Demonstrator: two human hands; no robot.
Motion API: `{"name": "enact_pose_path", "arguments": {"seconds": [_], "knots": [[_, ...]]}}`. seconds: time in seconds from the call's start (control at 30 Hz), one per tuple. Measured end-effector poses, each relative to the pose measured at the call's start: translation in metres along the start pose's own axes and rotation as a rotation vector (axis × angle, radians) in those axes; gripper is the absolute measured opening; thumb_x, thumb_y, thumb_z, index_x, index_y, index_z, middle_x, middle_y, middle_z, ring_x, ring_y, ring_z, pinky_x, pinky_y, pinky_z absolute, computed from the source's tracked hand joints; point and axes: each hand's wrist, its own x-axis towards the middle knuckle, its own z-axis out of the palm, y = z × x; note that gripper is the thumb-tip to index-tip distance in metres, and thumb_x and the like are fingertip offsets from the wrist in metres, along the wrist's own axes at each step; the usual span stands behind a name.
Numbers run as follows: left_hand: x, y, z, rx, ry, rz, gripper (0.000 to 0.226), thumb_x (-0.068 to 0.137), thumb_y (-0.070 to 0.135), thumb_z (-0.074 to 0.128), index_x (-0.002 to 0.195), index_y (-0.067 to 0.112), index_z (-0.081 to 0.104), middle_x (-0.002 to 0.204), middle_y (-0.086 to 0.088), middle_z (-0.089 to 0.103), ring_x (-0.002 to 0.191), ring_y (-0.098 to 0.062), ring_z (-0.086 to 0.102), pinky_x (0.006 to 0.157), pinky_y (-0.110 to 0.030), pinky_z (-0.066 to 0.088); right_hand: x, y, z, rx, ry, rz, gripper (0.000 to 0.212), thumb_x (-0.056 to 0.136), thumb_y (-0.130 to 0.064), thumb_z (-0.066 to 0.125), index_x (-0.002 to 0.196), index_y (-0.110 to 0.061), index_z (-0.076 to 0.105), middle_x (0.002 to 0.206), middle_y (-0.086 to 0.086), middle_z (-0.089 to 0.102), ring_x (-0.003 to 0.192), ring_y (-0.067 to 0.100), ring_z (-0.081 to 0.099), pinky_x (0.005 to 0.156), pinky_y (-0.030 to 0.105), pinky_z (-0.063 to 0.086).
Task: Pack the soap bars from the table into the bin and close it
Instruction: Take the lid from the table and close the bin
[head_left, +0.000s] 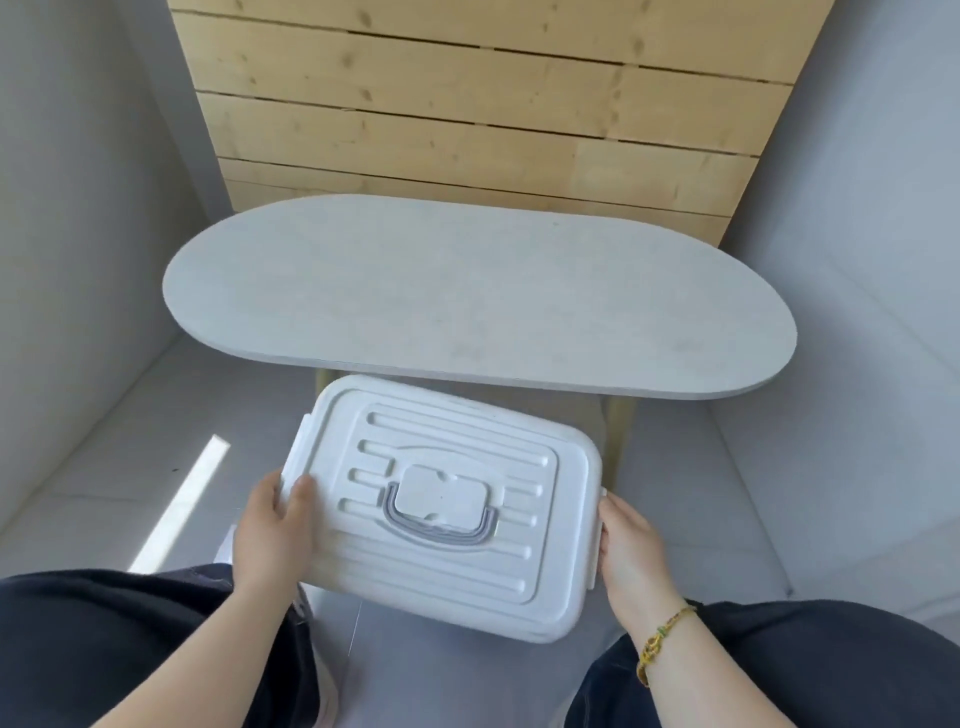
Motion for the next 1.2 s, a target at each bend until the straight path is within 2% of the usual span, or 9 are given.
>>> {"name": "enact_pose_path", "arguments": {"seconds": [0.07,0.17,0.23,0.33,0.47,0.67,0.8,1.0,1.2], "knots": [[0.008,-0.010,0.016,0.016,-0.045,-0.068,0.030,0.089,0.028,0.040,0.100,0.004,0.053,0.091,-0.021,0.057,0.090,-0.038,0.052,0.079,-0.044,0.042,0.016,0.009,0.005,-0.077,0.042,0.019,0.027,0.093,-0.019,0.045,0.099,0.004,0.058,0.073,0.009,0.063,0.067,0.023,0.057,0.062,0.027,0.043],[0.019,-0.021,0.040,0.052,-0.075,-0.108,0.022,0.086,0.027,0.041,0.075,0.009,0.046,0.064,-0.005,0.043,0.068,-0.030,0.043,0.056,-0.035,0.033,0.041,0.028,0.013,-0.230,0.097,0.026,0.016,0.093,-0.011,0.040,0.099,-0.007,0.055,0.108,0.023,0.061,0.102,0.040,0.057,0.082,0.038,0.048],[0.028,-0.028,0.054,0.087,-0.094,-0.114,0.019,0.086,0.027,0.042,0.081,0.011,0.048,0.066,0.000,0.047,0.071,-0.028,0.045,0.057,-0.034,0.032,0.055,0.043,0.016,-0.330,0.120,0.026,0.018,0.091,-0.008,0.040,0.108,-0.008,0.047,0.113,0.021,0.059,0.102,0.038,0.055,0.088,0.040,0.046],[0.043,-0.039,0.074,0.178,-0.118,-0.120,0.022,0.089,0.025,0.041,0.090,0.006,0.053,0.080,-0.009,0.055,0.081,-0.032,0.049,0.069,-0.033,0.033,0.072,0.063,0.015,-0.452,0.131,0.054,0.045,0.092,-0.013,0.039,0.135,-0.005,0.032,0.131,0.016,0.051,0.113,0.031,0.051,0.095,0.038,0.042],[0.057,-0.053,0.091,0.264,-0.154,-0.178,0.027,0.090,0.025,0.039,0.095,0.003,0.052,0.093,-0.015,0.056,0.081,-0.031,0.045,0.071,-0.034,0.033,0.090,0.078,0.014,-0.579,0.130,0.052,0.055,0.094,-0.020,0.037,0.145,-0.009,0.017,0.148,0.011,0.035,0.129,0.029,0.041,0.103,0.037,0.037],[0.065,-0.067,0.110,0.354,-0.207,-0.198,0.031,0.089,0.023,0.039,0.099,-0.002,0.055,0.101,-0.025,0.060,0.087,-0.037,0.049,0.074,-0.037,0.034,0.105,0.100,0.014,-0.649,0.186,0.113,0.056,0.096,-0.021,0.032,0.146,-0.011,0.010,0.152,0.007,0.029,0.131,0.027,0.039,0.093,0.031,0.038],[0.065,-0.078,0.113,0.377,-0.212,-0.214,0.029,0.091,0.022,0.037,0.089,-0.003,0.052,0.094,-0.024,0.058,0.079,-0.032,0.044,0.072,-0.036,0.032,0.109,0.108,0.016,-0.673,0.188,0.079,0.053,0.098,-0.021,0.030,0.146,-0.010,0.010,0.155,0.005,0.021,0.138,0.023,0.030,0.106,0.031,0.031],[0.060,-0.091,0.118,0.387,-0.235,-0.206,0.029,0.093,0.019,0.036,0.090,-0.005,0.051,0.101,-0.028,0.058,0.083,-0.034,0.046,0.074,-0.038,0.032,0.119,0.108,0.016,-0.732,0.208,0.036,0.049,0.099,-0.018,0.027,0.145,-0.008,0.015,0.153,0.009,0.023,0.139,0.024,0.027,0.110,0.030,0.027],[0.059,-0.096,0.123,0.342,-0.238,-0.183,0.020,0.093,0.019,0.038,0.089,0.003,0.050,0.089,-0.015,0.053,0.081,-0.027,0.042,0.072,-0.033,0.029,0.121,0.119,0.009,-0.711,0.203,0.068,0.048,0.099,-0.019,0.026,0.145,-0.010,0.015,0.154,0.007,0.023,0.141,0.023,0.024,0.113,0.032,0.023]]}}
